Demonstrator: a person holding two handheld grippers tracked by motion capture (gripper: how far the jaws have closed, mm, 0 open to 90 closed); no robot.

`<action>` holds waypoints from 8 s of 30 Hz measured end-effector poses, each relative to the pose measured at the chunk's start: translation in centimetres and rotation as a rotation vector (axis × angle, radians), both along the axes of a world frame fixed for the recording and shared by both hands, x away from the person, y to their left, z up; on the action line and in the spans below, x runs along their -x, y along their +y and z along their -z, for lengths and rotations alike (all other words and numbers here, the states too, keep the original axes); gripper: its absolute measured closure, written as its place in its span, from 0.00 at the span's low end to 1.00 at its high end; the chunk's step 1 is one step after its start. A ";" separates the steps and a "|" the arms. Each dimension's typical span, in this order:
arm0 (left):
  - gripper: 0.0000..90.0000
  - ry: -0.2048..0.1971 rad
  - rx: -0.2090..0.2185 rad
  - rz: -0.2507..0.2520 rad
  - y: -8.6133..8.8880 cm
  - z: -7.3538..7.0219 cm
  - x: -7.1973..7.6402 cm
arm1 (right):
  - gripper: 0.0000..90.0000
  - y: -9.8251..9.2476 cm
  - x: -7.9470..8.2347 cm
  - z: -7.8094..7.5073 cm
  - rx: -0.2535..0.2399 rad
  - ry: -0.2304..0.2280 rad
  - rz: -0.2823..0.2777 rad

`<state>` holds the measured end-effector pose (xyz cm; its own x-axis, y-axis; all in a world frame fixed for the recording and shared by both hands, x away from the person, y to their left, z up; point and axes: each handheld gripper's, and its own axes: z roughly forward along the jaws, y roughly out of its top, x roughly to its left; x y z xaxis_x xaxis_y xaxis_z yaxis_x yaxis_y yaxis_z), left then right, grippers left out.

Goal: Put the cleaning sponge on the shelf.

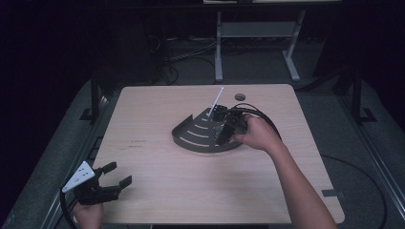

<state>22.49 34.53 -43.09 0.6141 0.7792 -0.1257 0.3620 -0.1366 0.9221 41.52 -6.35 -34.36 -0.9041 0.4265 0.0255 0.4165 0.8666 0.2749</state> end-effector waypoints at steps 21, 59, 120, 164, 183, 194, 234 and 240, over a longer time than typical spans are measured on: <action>0.15 0.001 0.003 -0.004 0.1 0.0 0.0 | 0.36 0.7 -2.4 1.8 -0.010 0.028 0.032; 0.15 0.000 0.004 -0.003 0.2 0.0 0.1 | 0.35 0.4 -6.2 6.4 -0.028 0.058 0.161; 0.15 0.006 0.004 -0.002 0.1 0.0 0.0 | 0.33 0.2 -7.0 9.1 -0.031 0.058 0.225; 0.15 0.004 0.006 -0.002 0.0 0.0 0.0 | 0.19 -0.9 -6.2 6.5 -0.093 0.034 0.225; 0.15 0.009 -0.002 0.010 -0.3 0.1 0.0 | 0.19 -3.6 -2.7 4.0 -0.149 0.003 0.206; 0.15 0.010 -0.009 0.012 -0.4 0.1 0.0 | 0.19 -5.9 -0.3 3.6 -0.155 -0.011 0.212; 0.15 0.015 -0.018 0.021 -0.8 0.2 0.0 | 0.19 -11.8 5.9 6.4 -0.203 -0.009 0.259; 0.15 0.016 -0.019 0.025 -0.9 0.1 0.0 | 0.19 -12.5 6.9 6.9 -0.211 -0.009 0.265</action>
<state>22.50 33.64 -43.23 0.6318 0.7656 -0.1211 0.3729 -0.1632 0.9134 34.61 -18.86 -41.28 -0.7631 0.6329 0.1308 0.6166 0.6522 0.4409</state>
